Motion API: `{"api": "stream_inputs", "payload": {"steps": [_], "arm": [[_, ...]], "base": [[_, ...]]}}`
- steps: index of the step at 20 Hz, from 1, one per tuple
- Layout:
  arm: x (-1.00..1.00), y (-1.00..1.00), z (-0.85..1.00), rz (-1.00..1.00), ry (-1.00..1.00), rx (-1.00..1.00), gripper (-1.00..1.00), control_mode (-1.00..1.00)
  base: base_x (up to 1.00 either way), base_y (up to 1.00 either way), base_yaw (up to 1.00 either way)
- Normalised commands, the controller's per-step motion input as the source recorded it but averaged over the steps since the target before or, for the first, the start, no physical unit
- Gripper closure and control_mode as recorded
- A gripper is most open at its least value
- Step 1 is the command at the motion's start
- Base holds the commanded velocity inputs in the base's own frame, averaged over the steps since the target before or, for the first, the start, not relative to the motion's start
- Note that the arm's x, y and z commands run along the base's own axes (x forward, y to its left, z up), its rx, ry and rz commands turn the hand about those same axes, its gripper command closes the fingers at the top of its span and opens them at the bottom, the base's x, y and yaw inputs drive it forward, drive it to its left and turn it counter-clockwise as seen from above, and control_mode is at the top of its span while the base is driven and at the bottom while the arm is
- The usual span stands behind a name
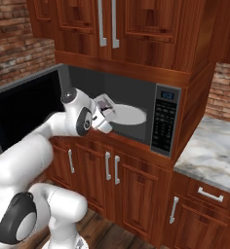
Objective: Place the tupperware containing the fish and eggplant meal in the microwave. Close the microwave door and press the start button to reheat the meal.
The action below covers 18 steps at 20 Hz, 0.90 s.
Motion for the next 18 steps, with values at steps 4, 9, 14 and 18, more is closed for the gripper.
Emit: {"api": "stream_inputs", "payload": {"steps": [4, 9, 14, 18], "arm": [[0.3, -0.21, -0.28, 0.0, 0.0, 0.0, 1.0, -1.0], [0.27, -0.14, -0.28, 0.0, 0.0, 0.0, 1.0, -1.0], [0.32, -0.1, -0.16, 0.0, 0.0, 0.0, 1.0, -1.0], [0.48, -0.03, 0.0, 0.0, 0.0, 0.0, 1.0, -1.0]], "base": [[0.0, 0.0, 0.0], [0.0, 0.0, 0.0], [0.0, 0.0, 0.0], [0.0, 0.0, 0.0]]}}
